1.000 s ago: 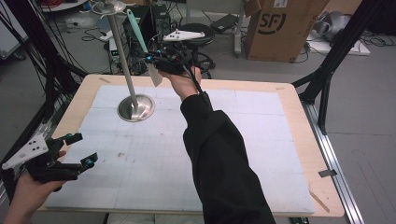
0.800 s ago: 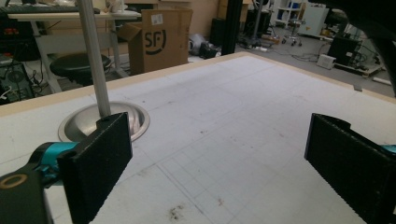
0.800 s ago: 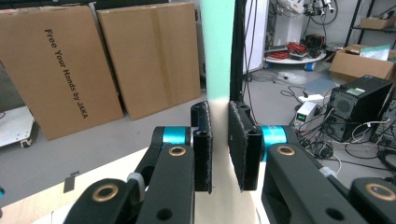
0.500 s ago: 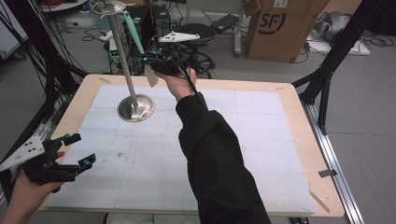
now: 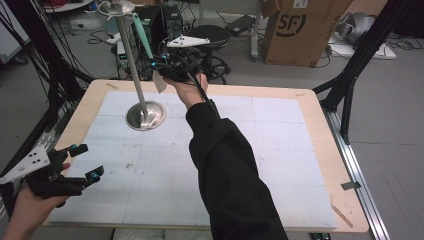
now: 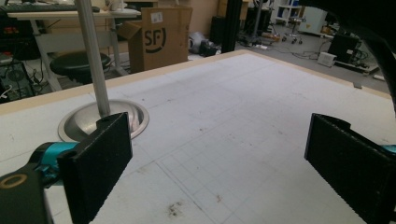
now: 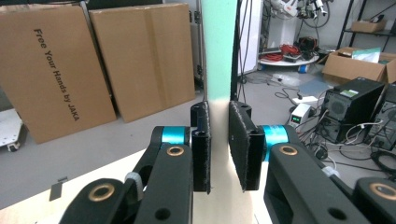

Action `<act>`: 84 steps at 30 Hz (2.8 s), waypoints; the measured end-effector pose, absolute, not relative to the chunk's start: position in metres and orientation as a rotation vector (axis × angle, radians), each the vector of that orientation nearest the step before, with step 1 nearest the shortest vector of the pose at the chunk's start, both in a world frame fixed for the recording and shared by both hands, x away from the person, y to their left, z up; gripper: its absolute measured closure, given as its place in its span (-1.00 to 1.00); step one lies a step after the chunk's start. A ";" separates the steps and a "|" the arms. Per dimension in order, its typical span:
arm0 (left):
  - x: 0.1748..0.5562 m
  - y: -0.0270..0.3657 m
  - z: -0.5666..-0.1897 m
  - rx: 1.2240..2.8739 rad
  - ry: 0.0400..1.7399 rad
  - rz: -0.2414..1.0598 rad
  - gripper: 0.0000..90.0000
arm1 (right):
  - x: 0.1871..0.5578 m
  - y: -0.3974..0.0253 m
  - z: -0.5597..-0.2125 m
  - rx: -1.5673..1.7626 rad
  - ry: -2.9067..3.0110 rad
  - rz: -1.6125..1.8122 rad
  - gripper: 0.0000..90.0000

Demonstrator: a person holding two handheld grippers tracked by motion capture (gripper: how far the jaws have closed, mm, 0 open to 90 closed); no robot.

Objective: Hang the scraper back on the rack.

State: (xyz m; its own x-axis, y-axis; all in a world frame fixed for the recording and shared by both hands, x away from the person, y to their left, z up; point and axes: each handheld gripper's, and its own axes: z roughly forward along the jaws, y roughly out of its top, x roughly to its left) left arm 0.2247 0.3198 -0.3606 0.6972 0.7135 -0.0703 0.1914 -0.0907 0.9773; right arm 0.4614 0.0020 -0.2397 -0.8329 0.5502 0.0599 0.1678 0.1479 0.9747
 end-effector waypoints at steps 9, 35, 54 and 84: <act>0.225 0.322 -0.362 1.631 0.757 0.509 -0.82 | 0.460 0.004 -0.243 0.686 2.146 1.708 0.49; 0.242 0.323 -0.347 1.569 0.721 0.505 -0.82 | 0.426 -0.037 -0.256 0.653 2.313 1.657 -0.99; 0.268 0.285 -0.342 1.607 0.623 0.441 -0.82 | 0.397 -0.110 -0.290 0.717 2.250 1.639 -0.99; 0.293 0.253 -0.373 1.660 0.616 0.359 -0.82 | 0.308 -0.238 -0.381 0.845 2.098 1.686 -0.99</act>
State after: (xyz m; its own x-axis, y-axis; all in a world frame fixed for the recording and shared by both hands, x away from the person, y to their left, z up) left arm 0.2931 0.2531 -0.3731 0.8079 0.5797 -0.1057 0.1928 -0.0905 0.9771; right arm 0.3084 -0.2376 -0.3813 -0.7739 0.6228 0.1144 0.2457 0.1289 0.9607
